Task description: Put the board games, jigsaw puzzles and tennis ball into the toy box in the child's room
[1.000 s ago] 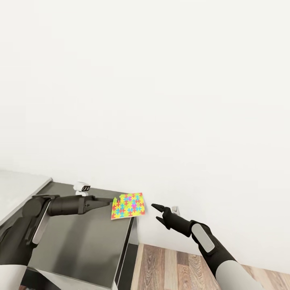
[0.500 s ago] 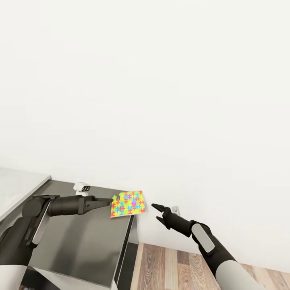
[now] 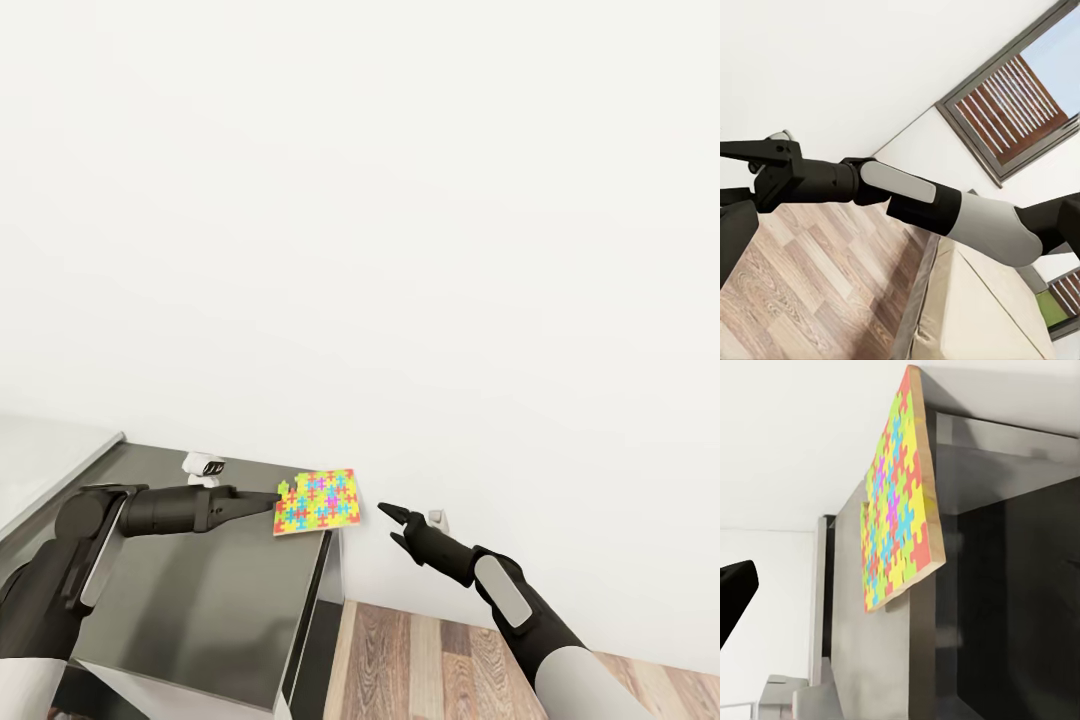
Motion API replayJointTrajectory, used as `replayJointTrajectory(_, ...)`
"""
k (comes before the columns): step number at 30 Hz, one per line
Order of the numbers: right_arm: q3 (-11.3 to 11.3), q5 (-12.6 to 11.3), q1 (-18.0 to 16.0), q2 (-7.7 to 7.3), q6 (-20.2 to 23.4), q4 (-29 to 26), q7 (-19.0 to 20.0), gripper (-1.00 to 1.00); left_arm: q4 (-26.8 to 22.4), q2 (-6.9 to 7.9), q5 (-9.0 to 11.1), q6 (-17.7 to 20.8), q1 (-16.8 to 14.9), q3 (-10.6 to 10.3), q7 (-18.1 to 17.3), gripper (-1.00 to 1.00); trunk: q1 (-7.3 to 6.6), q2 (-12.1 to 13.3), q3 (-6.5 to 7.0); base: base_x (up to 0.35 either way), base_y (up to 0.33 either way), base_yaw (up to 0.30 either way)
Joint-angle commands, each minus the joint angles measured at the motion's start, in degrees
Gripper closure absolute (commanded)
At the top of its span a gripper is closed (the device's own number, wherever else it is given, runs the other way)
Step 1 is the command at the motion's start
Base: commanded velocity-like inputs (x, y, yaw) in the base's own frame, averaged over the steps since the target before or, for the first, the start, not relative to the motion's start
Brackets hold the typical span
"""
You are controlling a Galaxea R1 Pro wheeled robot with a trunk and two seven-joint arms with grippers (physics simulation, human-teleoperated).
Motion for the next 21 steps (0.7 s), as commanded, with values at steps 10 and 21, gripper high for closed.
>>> replayJointTrajectory(10, -0.02, -0.21, -0.04, 0.0, 0.02, 0.02, -0.08, -1.0, -0.01, 0.09, 0.01, 0.54, 0.06, 0.11, -0.23, -1.0, 0.0, -0.03, -0.06, 0.0, 0.0, 0.0)
replayJointTrajectory(21, 0.1, -0.15, -0.04, 0.0, 0.0, 0.13, -0.09, -1.0, -0.01, 0.11, 0.01, 0.53, 0.15, 0.15, -0.33, -1.0, 0.0, -0.03, -0.06, 0.07, 0.013, 0.0)
